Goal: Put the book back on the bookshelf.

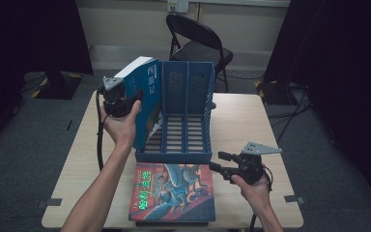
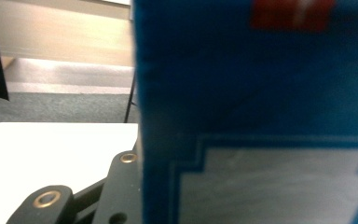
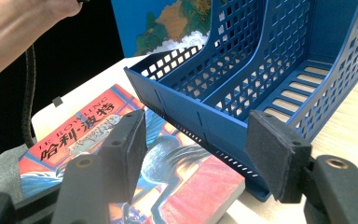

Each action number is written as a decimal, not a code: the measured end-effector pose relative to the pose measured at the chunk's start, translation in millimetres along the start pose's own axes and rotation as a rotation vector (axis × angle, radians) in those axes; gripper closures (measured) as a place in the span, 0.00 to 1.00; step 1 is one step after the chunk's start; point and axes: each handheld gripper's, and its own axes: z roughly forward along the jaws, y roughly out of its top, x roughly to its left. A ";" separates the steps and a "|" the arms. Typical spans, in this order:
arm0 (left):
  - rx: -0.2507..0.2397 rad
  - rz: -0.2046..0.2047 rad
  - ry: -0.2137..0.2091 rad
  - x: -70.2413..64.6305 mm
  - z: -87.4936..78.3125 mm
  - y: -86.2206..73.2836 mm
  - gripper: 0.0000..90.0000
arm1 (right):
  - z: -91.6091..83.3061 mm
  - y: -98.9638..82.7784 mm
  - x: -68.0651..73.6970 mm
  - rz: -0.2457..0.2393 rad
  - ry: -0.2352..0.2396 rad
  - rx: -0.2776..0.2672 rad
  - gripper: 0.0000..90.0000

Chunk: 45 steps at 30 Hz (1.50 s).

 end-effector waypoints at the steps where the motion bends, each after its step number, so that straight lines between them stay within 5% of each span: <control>1: 0.000 0.001 0.001 -0.3 0.7 -0.6 0.69 | 0.0 -0.1 0.0 -0.001 -0.001 0.000 0.42; 37: -0.009 0.064 -0.004 -8.8 17.0 -65.8 0.69 | 4.4 -3.9 -2.4 -0.001 -0.002 0.022 0.42; 45: -0.008 0.095 -0.017 -9.2 8.3 -74.8 0.68 | 5.2 -3.8 -0.6 -0.007 0.000 0.024 0.42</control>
